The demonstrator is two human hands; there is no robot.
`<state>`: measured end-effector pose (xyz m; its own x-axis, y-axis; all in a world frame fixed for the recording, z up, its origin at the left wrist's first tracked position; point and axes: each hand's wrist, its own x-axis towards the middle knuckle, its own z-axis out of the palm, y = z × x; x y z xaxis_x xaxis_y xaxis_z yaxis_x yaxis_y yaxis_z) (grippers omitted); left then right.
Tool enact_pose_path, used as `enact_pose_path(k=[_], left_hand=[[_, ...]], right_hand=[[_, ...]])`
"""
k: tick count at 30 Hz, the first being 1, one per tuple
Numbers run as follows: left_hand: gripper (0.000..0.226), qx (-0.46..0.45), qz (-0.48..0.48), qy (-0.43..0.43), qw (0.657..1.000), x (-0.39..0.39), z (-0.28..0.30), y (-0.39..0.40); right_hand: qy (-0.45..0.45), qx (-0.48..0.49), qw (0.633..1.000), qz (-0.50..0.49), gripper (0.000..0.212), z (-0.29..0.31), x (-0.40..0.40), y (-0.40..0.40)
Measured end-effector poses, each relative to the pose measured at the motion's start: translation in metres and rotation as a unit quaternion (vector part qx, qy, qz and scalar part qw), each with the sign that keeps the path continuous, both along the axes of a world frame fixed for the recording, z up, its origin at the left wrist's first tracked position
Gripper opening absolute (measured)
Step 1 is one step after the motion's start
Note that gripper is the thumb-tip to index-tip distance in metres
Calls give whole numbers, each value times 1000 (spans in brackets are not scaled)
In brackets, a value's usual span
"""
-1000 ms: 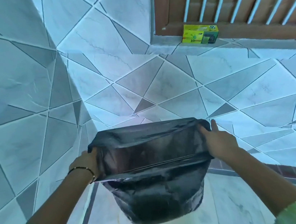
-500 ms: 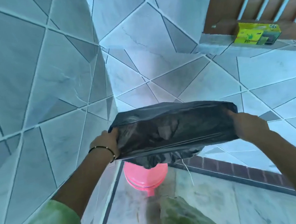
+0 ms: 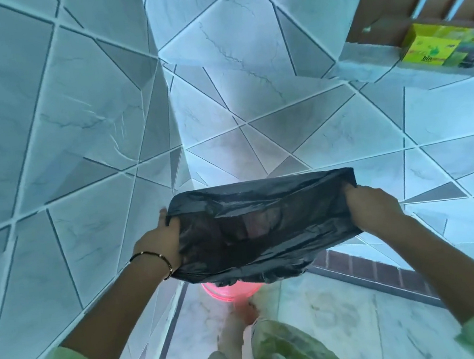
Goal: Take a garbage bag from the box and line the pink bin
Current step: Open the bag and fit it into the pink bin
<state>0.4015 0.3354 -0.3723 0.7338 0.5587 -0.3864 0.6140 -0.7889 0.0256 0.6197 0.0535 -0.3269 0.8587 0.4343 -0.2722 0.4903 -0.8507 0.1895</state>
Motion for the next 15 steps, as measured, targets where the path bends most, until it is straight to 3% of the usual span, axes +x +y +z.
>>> enact_pose_path(k=[3, 8, 15], left_hand=[[79, -4, -3, 20, 1000, 1, -6, -1], [54, -16, -23, 15, 999, 1, -19, -12], [46, -45, -43, 19, 998, 15, -42, -25]], right_hand=[[16, 6, 1000, 9, 63, -9, -1, 1], [115, 35, 991, 65, 76, -34, -15, 11], [174, 89, 974, 113, 64, -66, -38, 48]])
